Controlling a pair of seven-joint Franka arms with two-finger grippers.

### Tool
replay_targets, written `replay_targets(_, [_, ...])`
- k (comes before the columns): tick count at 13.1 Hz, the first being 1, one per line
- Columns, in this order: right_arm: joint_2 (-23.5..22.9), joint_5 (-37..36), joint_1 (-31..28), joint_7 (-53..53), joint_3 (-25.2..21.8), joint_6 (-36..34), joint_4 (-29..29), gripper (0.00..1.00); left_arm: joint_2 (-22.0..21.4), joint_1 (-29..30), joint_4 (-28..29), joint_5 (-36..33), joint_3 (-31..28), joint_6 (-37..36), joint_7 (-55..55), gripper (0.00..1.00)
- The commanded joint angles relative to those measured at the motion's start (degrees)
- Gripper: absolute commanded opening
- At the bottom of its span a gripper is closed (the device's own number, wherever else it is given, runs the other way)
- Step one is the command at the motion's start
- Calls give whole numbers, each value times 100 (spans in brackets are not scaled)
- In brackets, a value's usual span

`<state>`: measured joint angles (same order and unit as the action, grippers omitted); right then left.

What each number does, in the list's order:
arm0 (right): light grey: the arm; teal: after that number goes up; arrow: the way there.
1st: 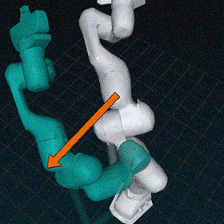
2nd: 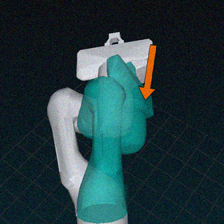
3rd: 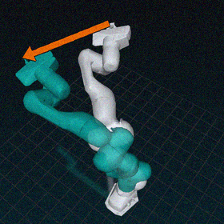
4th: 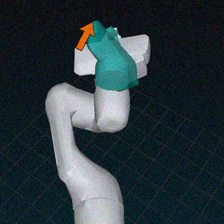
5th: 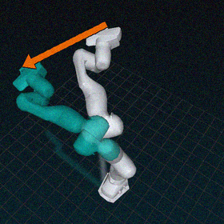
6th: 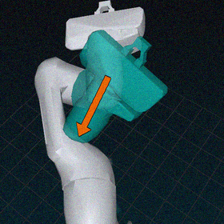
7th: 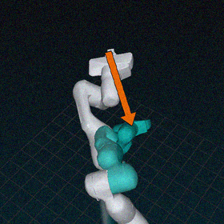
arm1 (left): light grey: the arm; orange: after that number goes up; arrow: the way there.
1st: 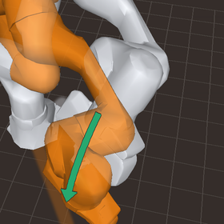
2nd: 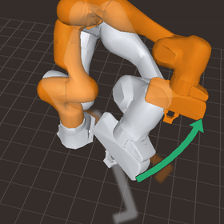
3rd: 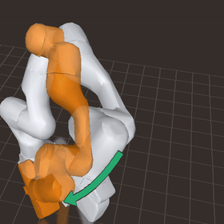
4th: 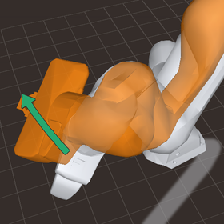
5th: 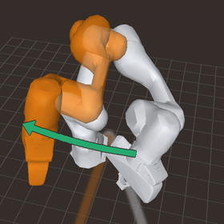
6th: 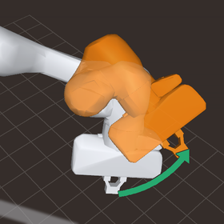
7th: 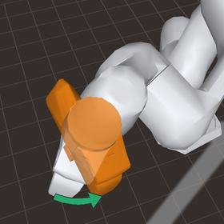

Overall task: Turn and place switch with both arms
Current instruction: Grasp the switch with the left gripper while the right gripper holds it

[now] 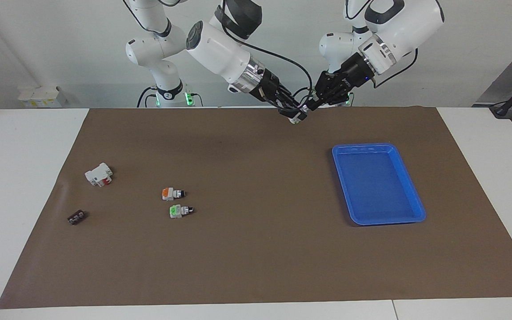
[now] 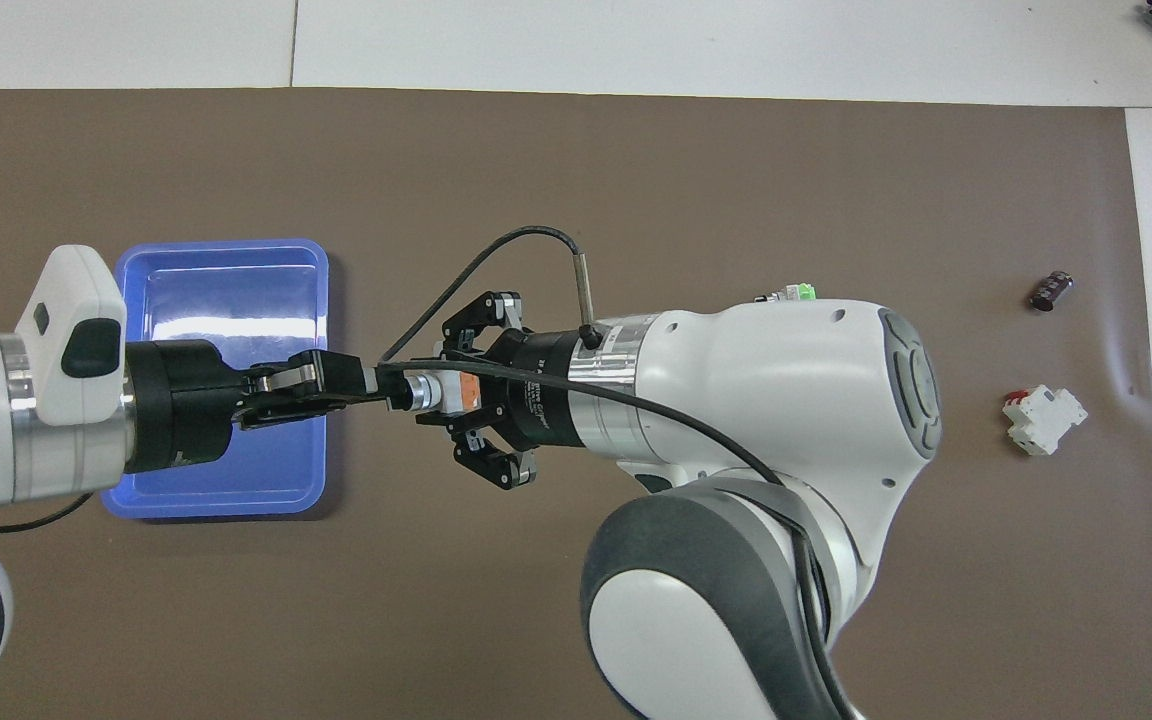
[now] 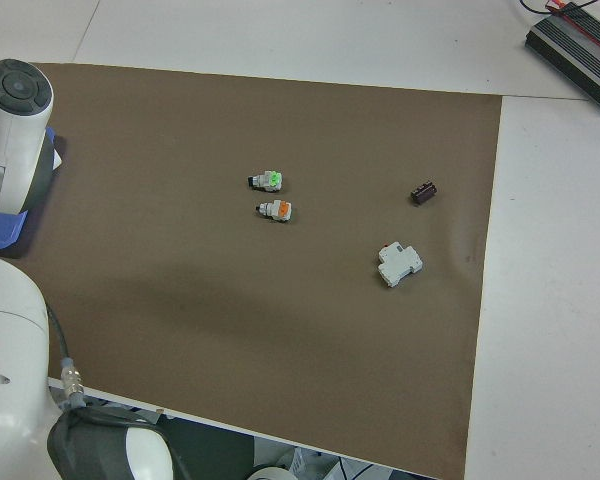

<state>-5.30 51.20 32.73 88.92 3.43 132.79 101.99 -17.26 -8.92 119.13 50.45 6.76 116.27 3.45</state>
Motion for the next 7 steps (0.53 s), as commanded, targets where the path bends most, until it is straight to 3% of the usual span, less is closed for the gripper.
replay_targets(1, [73, 47, -30, 56, 26, -174, 75, 0, -50, -13, 40, -17, -113, 265, -1017, 0])
replay_targets(7, [82, 47, -30, 56, 26, -174, 75, 0, -50, 5, 40, -17, -140, 309, -3171, 0])
